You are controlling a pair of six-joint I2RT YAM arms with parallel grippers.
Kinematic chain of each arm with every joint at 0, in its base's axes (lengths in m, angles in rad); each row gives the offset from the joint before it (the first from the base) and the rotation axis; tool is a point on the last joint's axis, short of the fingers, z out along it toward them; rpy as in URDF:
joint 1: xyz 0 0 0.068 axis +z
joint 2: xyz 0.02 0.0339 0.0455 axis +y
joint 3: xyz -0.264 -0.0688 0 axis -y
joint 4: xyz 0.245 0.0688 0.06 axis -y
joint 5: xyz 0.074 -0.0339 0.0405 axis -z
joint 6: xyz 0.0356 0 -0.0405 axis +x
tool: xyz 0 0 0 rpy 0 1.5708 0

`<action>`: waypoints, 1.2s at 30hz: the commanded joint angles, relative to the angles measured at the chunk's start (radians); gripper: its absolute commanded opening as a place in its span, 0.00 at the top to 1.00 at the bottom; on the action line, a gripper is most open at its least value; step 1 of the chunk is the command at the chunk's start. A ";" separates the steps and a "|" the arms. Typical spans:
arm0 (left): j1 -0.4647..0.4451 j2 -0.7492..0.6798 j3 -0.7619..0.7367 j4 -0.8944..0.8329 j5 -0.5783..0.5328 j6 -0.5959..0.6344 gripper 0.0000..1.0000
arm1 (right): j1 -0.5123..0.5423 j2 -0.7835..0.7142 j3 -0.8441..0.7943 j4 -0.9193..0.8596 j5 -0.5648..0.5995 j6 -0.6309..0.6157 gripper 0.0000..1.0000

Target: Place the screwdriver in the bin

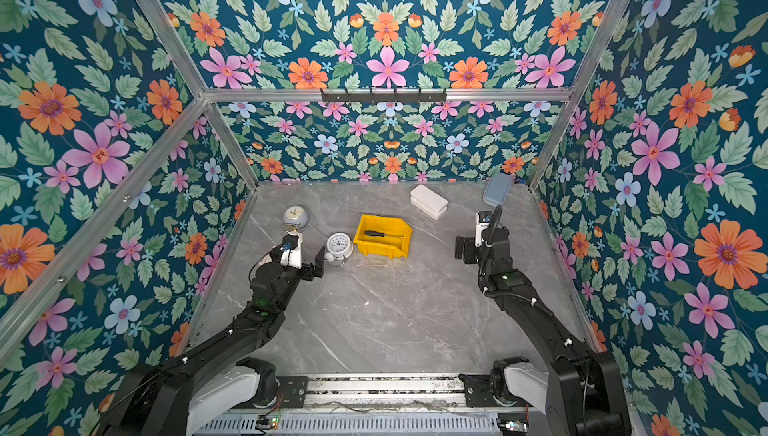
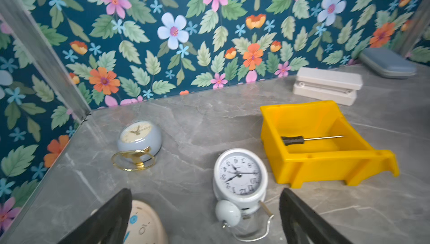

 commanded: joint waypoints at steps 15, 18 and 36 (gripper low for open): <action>0.204 0.444 -0.113 0.706 -0.076 -0.008 0.00 | -0.175 0.225 -0.246 0.601 -0.042 0.022 0.01; 0.218 0.543 -0.106 0.784 -0.089 -0.027 0.00 | -0.180 0.273 -0.299 0.736 -0.073 0.014 0.01; 0.274 0.556 0.015 0.553 -0.022 -0.065 0.00 | -0.182 0.328 -0.281 0.749 -0.100 0.000 0.01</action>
